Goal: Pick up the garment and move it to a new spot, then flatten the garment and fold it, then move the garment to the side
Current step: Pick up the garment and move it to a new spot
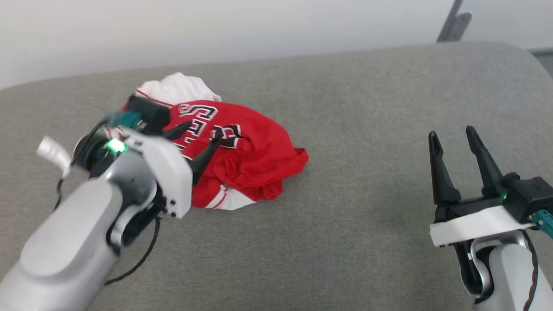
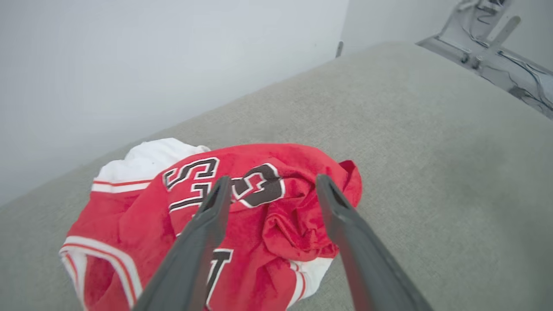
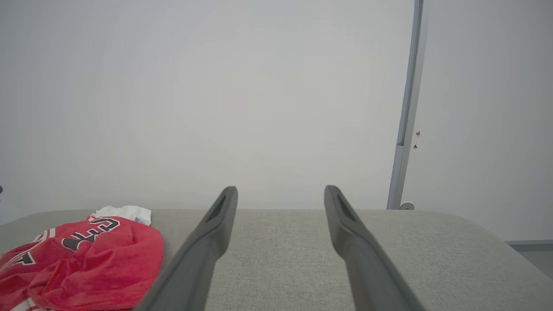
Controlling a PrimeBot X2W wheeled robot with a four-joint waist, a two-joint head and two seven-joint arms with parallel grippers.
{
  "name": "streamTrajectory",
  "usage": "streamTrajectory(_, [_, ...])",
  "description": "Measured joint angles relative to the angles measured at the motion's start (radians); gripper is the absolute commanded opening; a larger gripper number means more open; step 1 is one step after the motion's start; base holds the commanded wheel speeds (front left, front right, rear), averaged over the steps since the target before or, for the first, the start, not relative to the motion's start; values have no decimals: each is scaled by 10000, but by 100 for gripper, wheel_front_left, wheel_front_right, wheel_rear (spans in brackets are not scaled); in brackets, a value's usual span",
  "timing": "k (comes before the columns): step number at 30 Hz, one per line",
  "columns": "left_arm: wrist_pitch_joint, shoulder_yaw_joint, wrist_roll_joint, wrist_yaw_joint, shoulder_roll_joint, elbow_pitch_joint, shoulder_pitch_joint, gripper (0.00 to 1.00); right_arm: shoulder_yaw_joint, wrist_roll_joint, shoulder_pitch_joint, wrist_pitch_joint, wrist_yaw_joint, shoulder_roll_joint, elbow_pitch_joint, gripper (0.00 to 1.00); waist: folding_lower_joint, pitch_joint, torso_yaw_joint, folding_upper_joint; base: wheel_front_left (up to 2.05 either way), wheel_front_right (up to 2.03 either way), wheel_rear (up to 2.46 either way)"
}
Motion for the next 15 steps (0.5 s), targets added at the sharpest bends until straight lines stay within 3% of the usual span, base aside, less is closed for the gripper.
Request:
streamTrajectory(4, [-1944,616,153,403,318,-499,1171,100,-31,13,207,0,0,-81,127,100,0,-420,303,0,0,0,0])
streamTrajectory(15, [-5580,1662,234,1170,652,-660,3982,100,-123,88,571,4,0,-209,284,100,0,-940,739,0,0,0,0])
